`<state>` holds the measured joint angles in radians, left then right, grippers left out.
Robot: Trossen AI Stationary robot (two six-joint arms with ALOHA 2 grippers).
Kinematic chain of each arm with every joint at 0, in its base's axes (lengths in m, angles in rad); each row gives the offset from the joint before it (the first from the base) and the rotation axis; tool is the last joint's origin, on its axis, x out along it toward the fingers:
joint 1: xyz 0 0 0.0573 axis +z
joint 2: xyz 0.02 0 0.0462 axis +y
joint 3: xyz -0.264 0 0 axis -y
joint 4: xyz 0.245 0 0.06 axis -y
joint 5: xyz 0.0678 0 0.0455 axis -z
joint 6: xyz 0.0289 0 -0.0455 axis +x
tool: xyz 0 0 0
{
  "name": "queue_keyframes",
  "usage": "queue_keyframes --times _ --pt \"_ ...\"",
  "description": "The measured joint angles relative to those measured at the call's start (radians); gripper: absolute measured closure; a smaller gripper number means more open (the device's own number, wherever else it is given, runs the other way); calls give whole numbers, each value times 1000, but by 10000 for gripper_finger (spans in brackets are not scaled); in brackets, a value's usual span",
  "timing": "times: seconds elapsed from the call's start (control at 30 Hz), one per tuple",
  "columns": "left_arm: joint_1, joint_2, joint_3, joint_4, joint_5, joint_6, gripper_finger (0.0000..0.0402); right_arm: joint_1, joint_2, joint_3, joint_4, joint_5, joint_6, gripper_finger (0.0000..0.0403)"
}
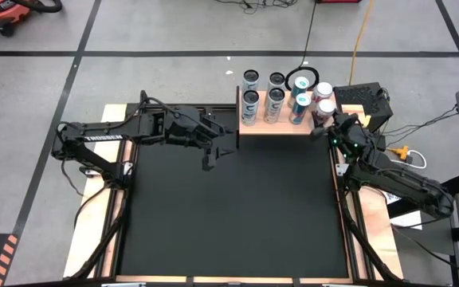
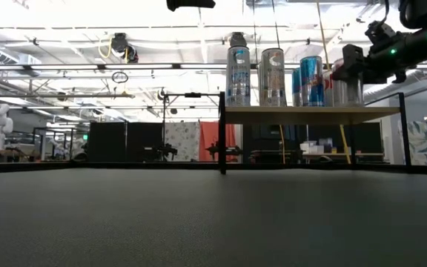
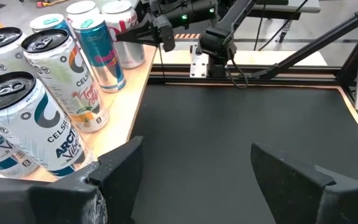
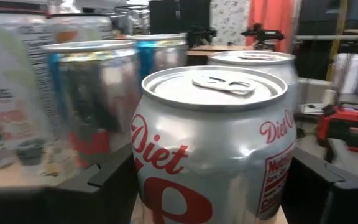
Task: Place canned beverage on shelf
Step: Put the red-silver soda can on the shelf aligned with the other red-silver soda can
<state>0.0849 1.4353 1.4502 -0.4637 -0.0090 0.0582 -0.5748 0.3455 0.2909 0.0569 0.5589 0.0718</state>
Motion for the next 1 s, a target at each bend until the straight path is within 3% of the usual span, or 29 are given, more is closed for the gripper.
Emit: queue_keyframes --times 0.8,1.0 --pt "0 0 0 -1 0 -2 109 -2 0 -1 -1 -35 -35 114" --pt "0 0 0 -1 0 -2 109 -2 0 -2 -3 -32 -39 88"
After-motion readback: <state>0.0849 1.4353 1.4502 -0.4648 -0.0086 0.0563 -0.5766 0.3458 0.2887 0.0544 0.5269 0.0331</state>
